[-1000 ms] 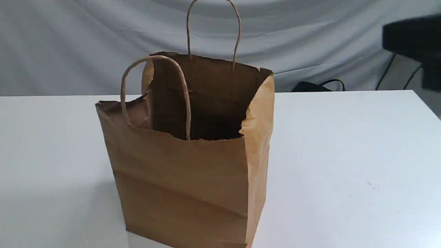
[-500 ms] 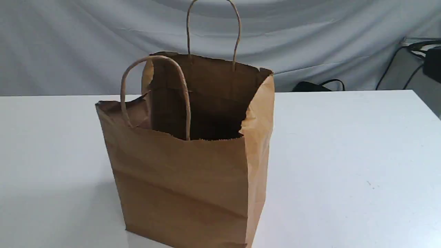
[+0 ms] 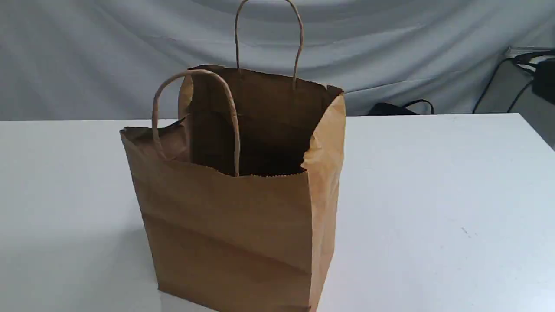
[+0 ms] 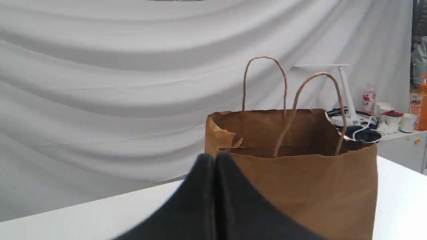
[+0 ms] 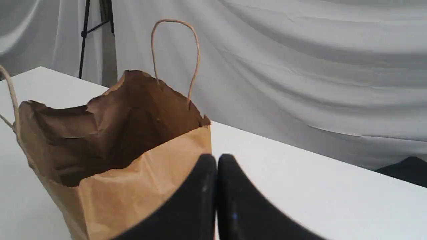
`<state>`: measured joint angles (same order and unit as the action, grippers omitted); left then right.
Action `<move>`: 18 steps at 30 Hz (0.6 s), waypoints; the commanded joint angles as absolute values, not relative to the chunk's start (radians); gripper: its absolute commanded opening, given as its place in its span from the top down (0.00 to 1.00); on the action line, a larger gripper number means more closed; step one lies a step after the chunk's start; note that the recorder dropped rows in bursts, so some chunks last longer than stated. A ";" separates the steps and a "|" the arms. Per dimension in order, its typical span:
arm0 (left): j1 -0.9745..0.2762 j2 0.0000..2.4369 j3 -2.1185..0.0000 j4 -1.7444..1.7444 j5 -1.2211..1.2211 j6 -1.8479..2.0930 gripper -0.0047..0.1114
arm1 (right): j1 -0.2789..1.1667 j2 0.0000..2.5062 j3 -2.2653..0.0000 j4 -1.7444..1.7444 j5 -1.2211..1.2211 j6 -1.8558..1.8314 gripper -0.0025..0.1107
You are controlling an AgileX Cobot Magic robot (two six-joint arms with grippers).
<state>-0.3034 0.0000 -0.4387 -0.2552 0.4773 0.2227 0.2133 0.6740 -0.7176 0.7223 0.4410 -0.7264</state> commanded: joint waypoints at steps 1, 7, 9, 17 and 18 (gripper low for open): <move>-0.299 0.000 -0.432 -0.252 0.475 0.217 0.96 | 0.209 0.669 -0.714 0.709 0.429 -0.738 0.98; -0.299 0.000 -0.432 -0.252 0.475 0.217 0.96 | 0.179 0.627 -0.656 0.691 0.311 -0.753 0.98; -0.299 0.000 -0.432 -0.252 0.475 0.217 0.96 | 0.155 0.590 -0.597 0.719 0.222 -0.753 0.98; -0.299 0.000 -0.432 -0.252 0.475 0.217 0.96 | 0.077 0.352 -0.356 0.739 0.095 -0.814 0.98; -0.299 0.000 -0.432 -0.252 0.475 0.217 0.96 | 0.069 0.326 -0.336 0.739 0.088 -0.825 0.98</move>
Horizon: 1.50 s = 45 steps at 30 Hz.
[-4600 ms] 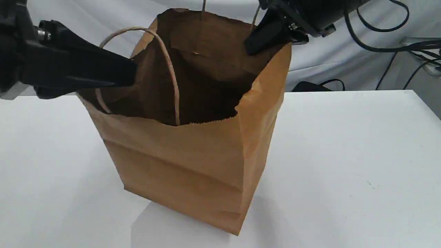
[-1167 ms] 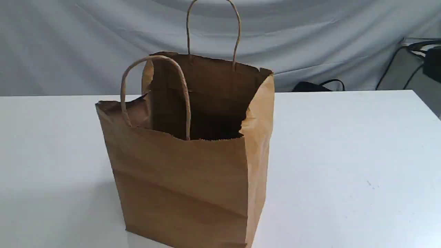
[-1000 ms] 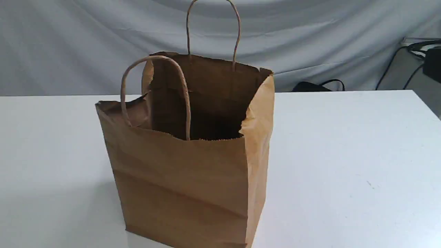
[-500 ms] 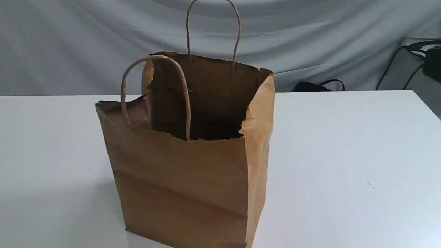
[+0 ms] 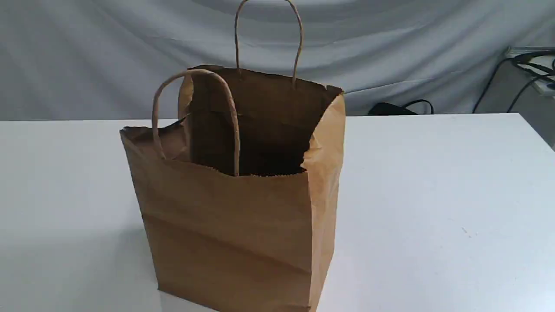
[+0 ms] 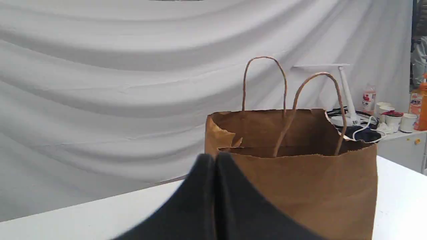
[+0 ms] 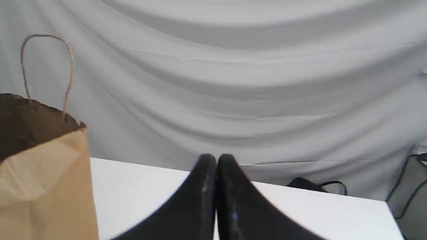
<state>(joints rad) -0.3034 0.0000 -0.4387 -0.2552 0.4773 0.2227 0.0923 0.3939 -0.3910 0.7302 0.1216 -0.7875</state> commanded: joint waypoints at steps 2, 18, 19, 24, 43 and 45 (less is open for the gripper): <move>-0.299 0.000 -0.432 -0.252 0.475 0.217 0.96 | 0.054 0.261 -0.289 0.739 0.072 -0.832 0.98; -0.299 0.000 -0.432 -0.252 0.475 0.217 0.96 | 0.012 0.000 -0.045 0.747 -0.050 -0.831 0.98; -0.299 0.000 -0.432 -0.252 0.475 0.217 0.96 | 0.012 0.000 -0.041 0.747 -0.050 -0.831 0.98; -0.299 0.000 -0.432 -0.252 0.475 0.217 0.96 | 0.012 0.000 -0.036 0.743 -0.052 -0.831 0.98; -0.299 0.000 -0.432 -0.252 0.475 0.217 0.96 | 0.012 0.000 0.000 -0.154 0.050 0.000 0.98; -0.299 0.000 -0.432 -0.252 0.475 0.217 0.96 | 0.012 0.000 0.000 -0.154 0.081 0.010 0.98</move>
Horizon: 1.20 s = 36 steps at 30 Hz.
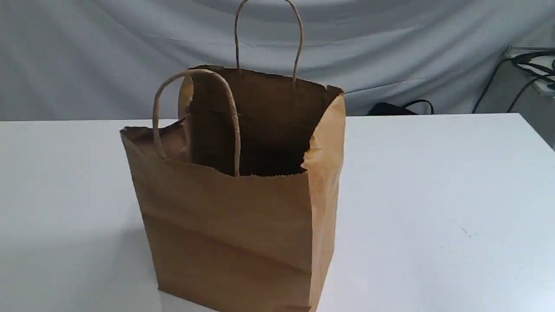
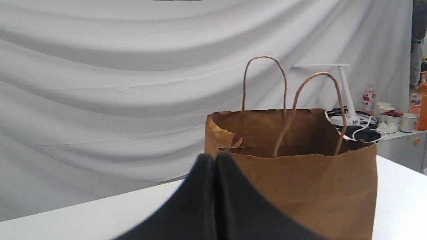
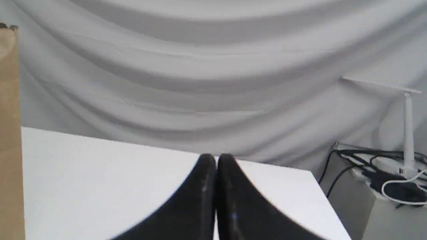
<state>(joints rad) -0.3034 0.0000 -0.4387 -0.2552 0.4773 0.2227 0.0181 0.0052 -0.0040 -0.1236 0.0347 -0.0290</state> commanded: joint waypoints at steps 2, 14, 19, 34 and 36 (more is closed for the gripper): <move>-0.299 0.000 -0.432 -0.252 0.475 0.217 0.96 | 0.012 0.000 0.000 -0.150 0.081 0.010 0.98; -0.299 0.000 -0.432 -0.252 0.475 0.217 0.96 | 0.012 0.000 0.000 -0.116 0.095 0.010 0.98; -0.299 0.000 -0.432 -0.252 0.475 0.217 0.96 | 0.012 0.000 0.000 -0.116 0.095 0.010 0.98; -0.299 0.000 -0.432 -0.252 0.475 0.217 0.96 | 0.012 0.000 0.000 -0.116 0.095 0.016 0.98; -0.299 0.000 -0.432 -0.252 0.475 0.217 0.96 | 0.012 0.000 0.000 -0.116 0.095 0.016 0.98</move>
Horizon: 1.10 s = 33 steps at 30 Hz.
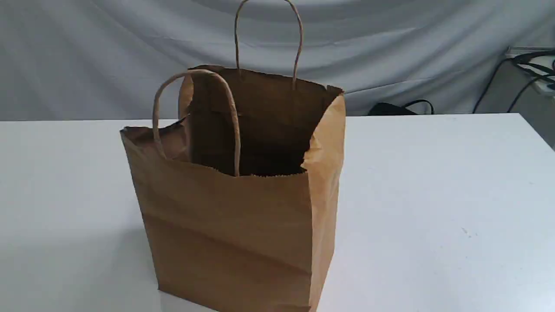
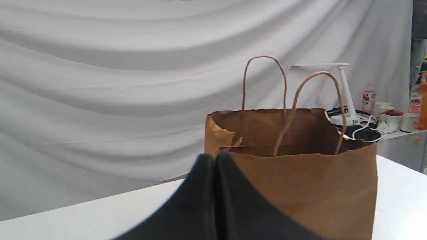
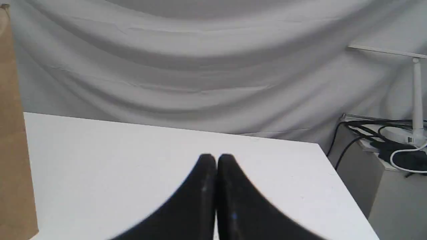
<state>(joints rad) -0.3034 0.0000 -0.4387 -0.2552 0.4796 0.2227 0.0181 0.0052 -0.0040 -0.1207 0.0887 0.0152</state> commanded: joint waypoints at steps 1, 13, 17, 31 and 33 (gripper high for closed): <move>-0.299 0.000 -0.432 -0.252 0.475 0.217 0.96 | 0.012 0.000 0.000 -0.116 0.095 0.016 0.98; -0.035 0.000 -0.265 -0.252 0.123 0.239 0.96 | 0.012 0.000 0.000 -0.116 0.095 0.014 0.98; 0.000 0.000 -0.164 -0.252 0.067 0.239 0.96 | 0.012 0.000 0.000 -0.116 0.095 0.014 0.98; 0.001 0.000 0.000 -0.169 0.043 0.246 0.96 | 0.012 0.000 0.000 -0.116 0.095 0.016 0.98; 0.001 0.000 0.000 -0.140 0.043 0.246 0.96 | 0.012 0.000 0.000 -0.116 0.095 0.016 0.98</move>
